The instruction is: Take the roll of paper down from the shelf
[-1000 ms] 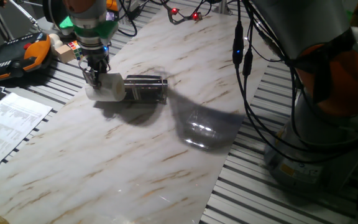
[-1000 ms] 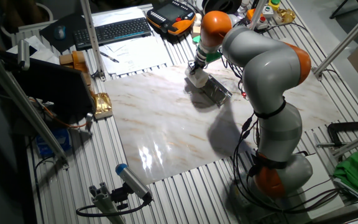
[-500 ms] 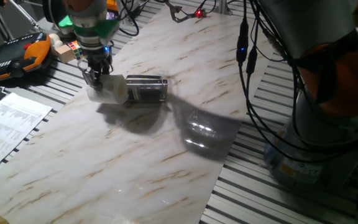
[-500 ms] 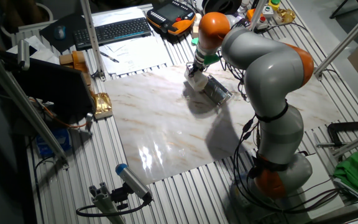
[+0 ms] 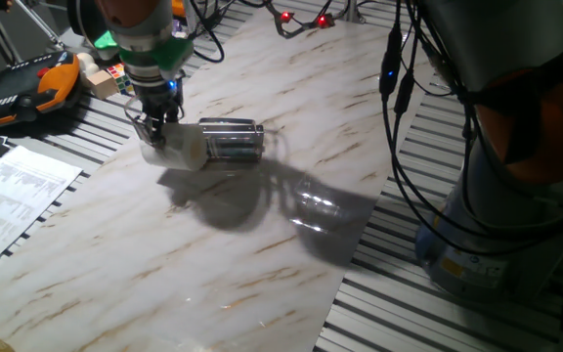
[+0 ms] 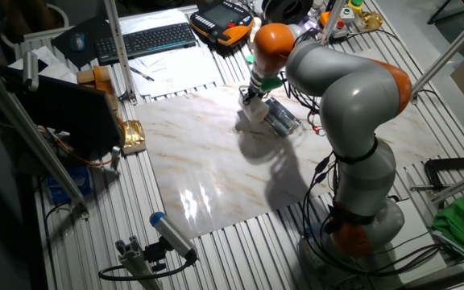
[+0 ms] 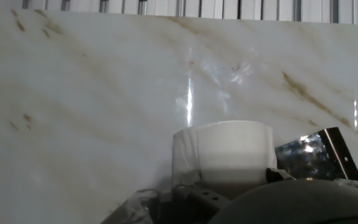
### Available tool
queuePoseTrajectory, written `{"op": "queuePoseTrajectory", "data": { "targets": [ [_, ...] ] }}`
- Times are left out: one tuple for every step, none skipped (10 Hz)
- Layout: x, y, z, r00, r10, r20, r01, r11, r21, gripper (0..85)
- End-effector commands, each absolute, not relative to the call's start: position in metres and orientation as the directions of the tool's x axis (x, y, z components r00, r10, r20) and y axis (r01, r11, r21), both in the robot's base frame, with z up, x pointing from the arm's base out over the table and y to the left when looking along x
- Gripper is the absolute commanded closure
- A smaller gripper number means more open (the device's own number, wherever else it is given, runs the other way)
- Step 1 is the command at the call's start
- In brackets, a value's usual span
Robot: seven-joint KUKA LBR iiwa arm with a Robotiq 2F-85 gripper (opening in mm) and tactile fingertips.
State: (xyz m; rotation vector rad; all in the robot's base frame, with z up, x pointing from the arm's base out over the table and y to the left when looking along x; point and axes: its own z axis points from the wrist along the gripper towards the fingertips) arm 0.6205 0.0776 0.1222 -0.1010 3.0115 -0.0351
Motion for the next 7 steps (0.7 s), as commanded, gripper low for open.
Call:
{"op": "queuePoseTrajectory", "data": {
  "targets": [
    [0.617,0.080,0.122,-0.990,-0.059,-0.130,-0.055,0.998,-0.032,84.3],
    [0.614,0.083,0.121,-0.990,-0.040,-0.134,-0.037,0.999,-0.026,84.3],
    [0.612,0.085,0.119,-0.990,-0.029,-0.140,-0.025,0.999,-0.034,84.3],
    [0.609,0.087,0.115,-0.989,-0.022,-0.148,-0.016,0.999,-0.045,84.3],
    [0.607,0.088,0.113,-0.989,-0.017,-0.150,-0.011,0.999,-0.041,84.3],
    [0.606,0.090,0.111,-0.989,-0.011,-0.148,-0.005,0.999,-0.042,84.3],
    [0.605,0.092,0.109,-0.989,-0.009,-0.149,-0.002,0.999,-0.044,84.3]
  ]
}}
